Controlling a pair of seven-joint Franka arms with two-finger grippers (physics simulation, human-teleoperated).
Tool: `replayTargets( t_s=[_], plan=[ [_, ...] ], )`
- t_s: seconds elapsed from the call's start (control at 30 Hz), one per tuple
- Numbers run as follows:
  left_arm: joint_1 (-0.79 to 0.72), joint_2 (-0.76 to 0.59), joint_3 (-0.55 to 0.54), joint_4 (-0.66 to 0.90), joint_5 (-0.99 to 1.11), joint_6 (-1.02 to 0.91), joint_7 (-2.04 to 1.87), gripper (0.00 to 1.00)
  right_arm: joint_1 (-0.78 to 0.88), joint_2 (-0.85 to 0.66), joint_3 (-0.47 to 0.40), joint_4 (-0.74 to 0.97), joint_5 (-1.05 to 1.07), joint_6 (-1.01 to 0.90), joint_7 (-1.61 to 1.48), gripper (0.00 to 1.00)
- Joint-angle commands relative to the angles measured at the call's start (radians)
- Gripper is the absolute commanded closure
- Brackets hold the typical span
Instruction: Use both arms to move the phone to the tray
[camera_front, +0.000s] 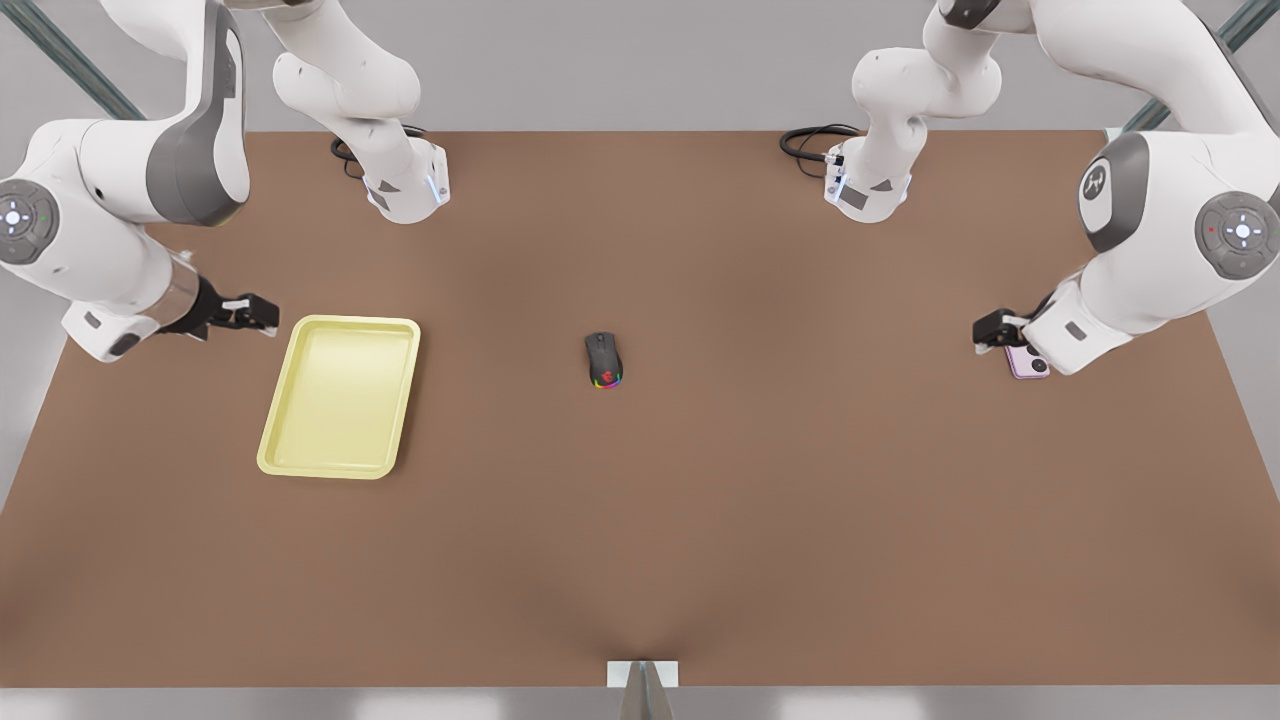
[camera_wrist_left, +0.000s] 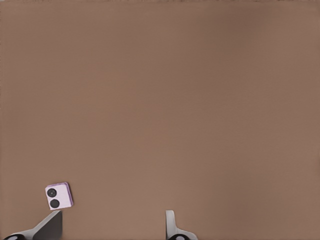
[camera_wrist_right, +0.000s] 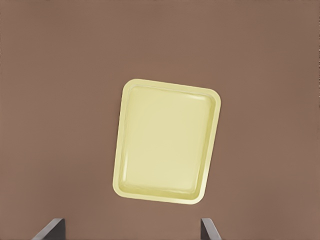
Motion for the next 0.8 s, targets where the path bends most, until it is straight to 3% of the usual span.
replayTargets(
  t_s=[0.0,0.03,0.1,0.2,0.33,0.5,0.57,0.77],
  plan=[
    [0.001,-0.001,0.001,0.000,0.002,0.043,-0.003,0.00,0.000,0.000,0.000,0.000,0.001,0.057,-0.037,0.00],
    [0.028,0.027,0.002,-0.017,-0.009,0.075,-0.026,0.00,0.000,0.000,0.000,0.000,0.001,0.053,-0.037,0.00],
    [0.119,0.033,0.065,-0.210,-0.007,0.250,-0.057,0.00,0.000,0.000,0.000,0.000,0.001,0.053,-0.037,0.00],
    [0.254,0.073,0.081,-0.342,-0.009,0.412,0.141,0.00,0.000,0.002,-0.001,0.000,0.001,0.053,-0.037,0.00],
    [0.373,0.162,0.165,-0.549,-0.070,0.771,0.384,0.00,-0.001,0.003,-0.001,0.000,0.002,0.053,-0.037,0.00],
    [0.424,0.191,0.168,-0.742,-0.109,1.012,0.609,0.00,0.000,0.005,-0.006,0.000,0.002,0.053,-0.037,0.00],
    [0.432,0.191,0.216,-0.758,-0.101,1.015,0.684,0.00,0.000,0.005,-0.007,0.000,0.002,0.053,-0.037,0.00],
    [0.432,0.185,0.225,-0.853,-0.087,1.080,0.752,0.00,0.000,0.005,-0.009,0.000,0.002,0.053,-0.037,0.00]
  ],
)
